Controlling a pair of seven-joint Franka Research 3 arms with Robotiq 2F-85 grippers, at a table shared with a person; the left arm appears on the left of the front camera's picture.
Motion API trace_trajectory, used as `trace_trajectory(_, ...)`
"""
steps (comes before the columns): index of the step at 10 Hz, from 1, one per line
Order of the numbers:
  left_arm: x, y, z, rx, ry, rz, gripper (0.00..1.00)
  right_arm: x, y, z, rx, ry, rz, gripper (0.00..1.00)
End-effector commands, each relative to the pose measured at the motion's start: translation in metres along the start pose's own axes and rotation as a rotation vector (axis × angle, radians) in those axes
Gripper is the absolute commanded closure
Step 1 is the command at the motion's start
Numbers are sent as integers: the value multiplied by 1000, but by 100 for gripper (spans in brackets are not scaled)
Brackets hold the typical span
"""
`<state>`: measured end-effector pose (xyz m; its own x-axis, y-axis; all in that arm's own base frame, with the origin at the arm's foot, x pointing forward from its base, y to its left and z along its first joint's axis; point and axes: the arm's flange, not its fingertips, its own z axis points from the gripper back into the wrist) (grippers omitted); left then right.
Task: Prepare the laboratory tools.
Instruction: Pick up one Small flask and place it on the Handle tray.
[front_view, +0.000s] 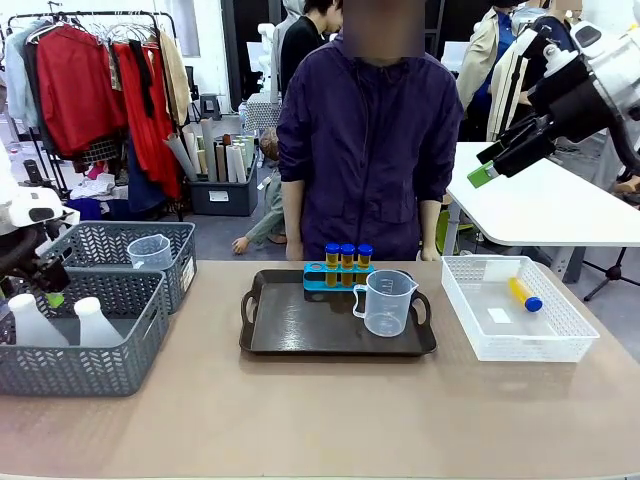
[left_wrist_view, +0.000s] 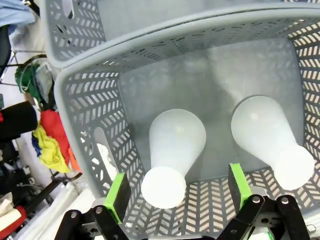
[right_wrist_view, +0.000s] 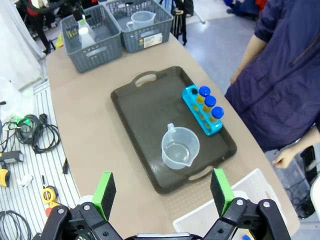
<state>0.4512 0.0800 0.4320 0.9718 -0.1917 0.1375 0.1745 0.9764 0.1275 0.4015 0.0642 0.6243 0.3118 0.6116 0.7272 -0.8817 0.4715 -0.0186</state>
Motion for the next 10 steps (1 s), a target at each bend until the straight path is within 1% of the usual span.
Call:
trace_trajectory(1,-2,4,-4,15,-12,22,0,1,0,0,3,-9,3,0)
trace_trajectory(4,-4,5,-11,13,-1,55,0,1,0,0,3,-9,3,0)
trace_trajectory(9,-5,9,-14,28,6,80,97,1,0,0,3,-9,3,0)
trace_trajectory(10,-5,9,-14,30,8,85,100,1,0,0,3,-9,3,0)
